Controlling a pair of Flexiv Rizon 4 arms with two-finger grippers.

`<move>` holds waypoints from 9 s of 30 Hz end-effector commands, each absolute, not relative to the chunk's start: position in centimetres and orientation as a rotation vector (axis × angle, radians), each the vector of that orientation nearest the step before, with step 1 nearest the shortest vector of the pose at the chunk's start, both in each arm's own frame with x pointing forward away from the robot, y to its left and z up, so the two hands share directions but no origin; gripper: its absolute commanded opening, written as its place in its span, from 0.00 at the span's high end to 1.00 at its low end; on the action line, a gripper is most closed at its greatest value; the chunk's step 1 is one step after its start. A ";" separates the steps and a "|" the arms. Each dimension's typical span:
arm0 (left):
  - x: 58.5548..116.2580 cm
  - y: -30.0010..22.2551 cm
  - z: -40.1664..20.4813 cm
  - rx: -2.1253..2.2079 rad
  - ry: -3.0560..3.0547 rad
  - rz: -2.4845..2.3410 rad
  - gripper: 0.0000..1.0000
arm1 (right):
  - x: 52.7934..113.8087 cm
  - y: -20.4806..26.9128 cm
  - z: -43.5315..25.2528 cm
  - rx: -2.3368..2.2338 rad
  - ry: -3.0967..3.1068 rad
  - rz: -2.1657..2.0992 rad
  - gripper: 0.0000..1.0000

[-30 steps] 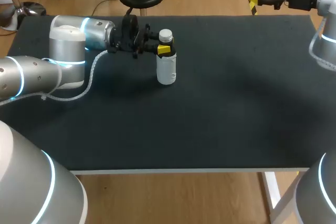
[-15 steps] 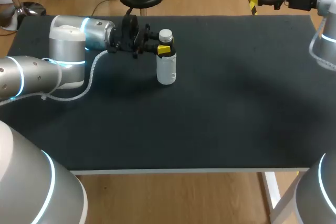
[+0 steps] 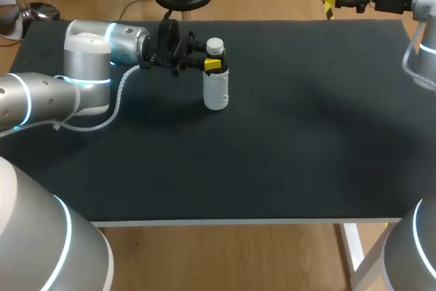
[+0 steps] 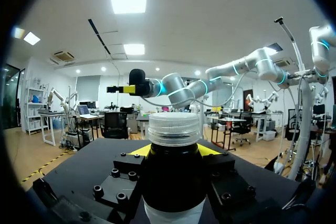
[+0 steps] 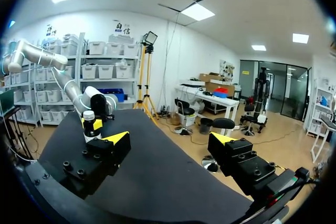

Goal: Unscrew the bottle cap

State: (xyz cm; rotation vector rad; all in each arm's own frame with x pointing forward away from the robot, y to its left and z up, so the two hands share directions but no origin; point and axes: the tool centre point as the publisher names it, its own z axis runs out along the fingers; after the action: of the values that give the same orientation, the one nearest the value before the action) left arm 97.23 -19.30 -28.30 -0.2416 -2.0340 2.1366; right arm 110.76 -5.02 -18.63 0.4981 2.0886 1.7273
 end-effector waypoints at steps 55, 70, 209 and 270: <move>97.3 -19.3 -28.4 -0.245 -2.032 2.141 1.00 | 110.8 -5.3 -18.8 0.653 1.985 1.639 0.00; 97.3 -19.3 -28.4 -0.245 -2.032 2.141 1.00 | 110.7 -5.3 -18.8 0.723 1.943 1.581 0.00; 97.3 -19.3 -28.4 -0.245 -2.032 2.141 1.00 | 99.0 17.0 -25.0 0.535 2.142 1.746 0.00; 97.3 -19.3 -28.4 -0.245 -2.032 2.141 1.00 | 98.2 24.3 -25.0 0.563 2.097 1.844 0.00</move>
State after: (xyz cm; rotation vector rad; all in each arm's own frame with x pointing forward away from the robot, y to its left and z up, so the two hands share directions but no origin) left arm 97.23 -19.27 -28.31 -0.2422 -2.0331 2.1370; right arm 98.10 23.82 -24.78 0.5558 2.1075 1.8485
